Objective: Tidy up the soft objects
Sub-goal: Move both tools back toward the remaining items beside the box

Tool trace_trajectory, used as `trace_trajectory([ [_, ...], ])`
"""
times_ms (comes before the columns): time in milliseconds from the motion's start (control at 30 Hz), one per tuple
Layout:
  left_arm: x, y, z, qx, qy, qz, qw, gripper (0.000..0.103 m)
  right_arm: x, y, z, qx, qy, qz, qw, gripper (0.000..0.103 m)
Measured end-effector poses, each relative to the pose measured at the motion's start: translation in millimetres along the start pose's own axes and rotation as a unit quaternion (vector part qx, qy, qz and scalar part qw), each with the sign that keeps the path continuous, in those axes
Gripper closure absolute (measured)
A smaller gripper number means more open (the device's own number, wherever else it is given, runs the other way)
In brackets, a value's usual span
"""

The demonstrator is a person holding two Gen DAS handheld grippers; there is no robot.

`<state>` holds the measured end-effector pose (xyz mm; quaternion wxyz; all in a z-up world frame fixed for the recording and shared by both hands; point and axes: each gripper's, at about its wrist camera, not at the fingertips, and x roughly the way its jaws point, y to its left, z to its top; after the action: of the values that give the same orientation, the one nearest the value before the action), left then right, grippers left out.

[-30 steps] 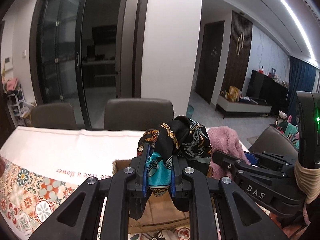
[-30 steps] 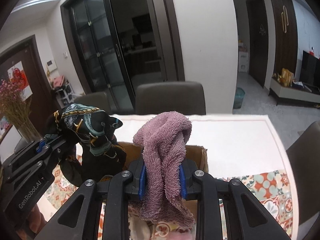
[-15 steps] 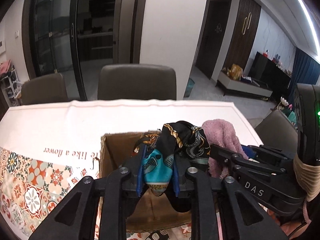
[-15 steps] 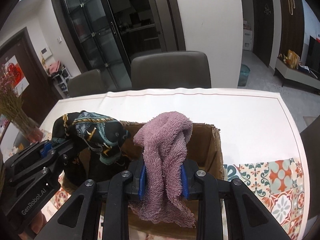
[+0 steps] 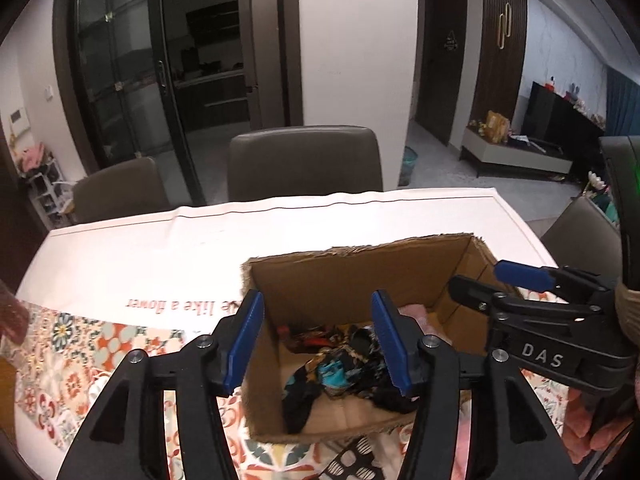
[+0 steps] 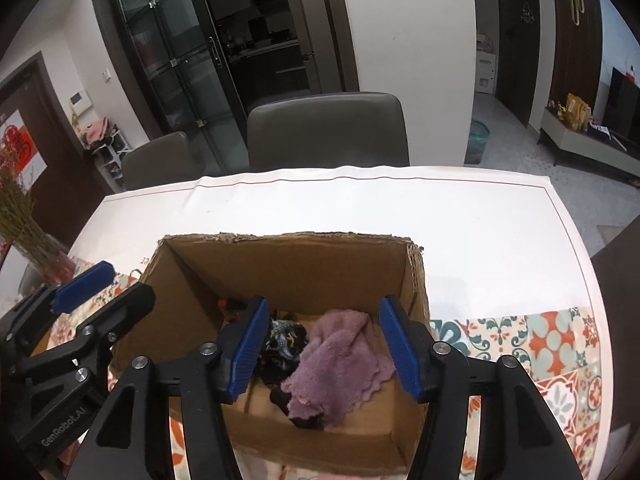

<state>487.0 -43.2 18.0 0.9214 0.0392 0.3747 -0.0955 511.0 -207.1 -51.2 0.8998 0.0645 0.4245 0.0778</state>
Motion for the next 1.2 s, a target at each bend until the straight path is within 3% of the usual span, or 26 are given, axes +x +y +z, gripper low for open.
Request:
trace_trajectory([
  [233,-21,3,-14,0.0,-0.006,0.03,0.9995,0.043,-21,7,-9,-0.013,-0.01,-0.016,1.0,0.044],
  [733,-100,2,-53,0.01,-0.058,0.065,0.9961,0.027,-93,34,-55,-0.032,-0.077,-0.018,0.996,0.044],
  [1200,-155,5,-104,0.018,-0.069,0.064,0.9954,0.024,-138,55,-107,-0.043,-0.096,0.009,0.994,0.044],
])
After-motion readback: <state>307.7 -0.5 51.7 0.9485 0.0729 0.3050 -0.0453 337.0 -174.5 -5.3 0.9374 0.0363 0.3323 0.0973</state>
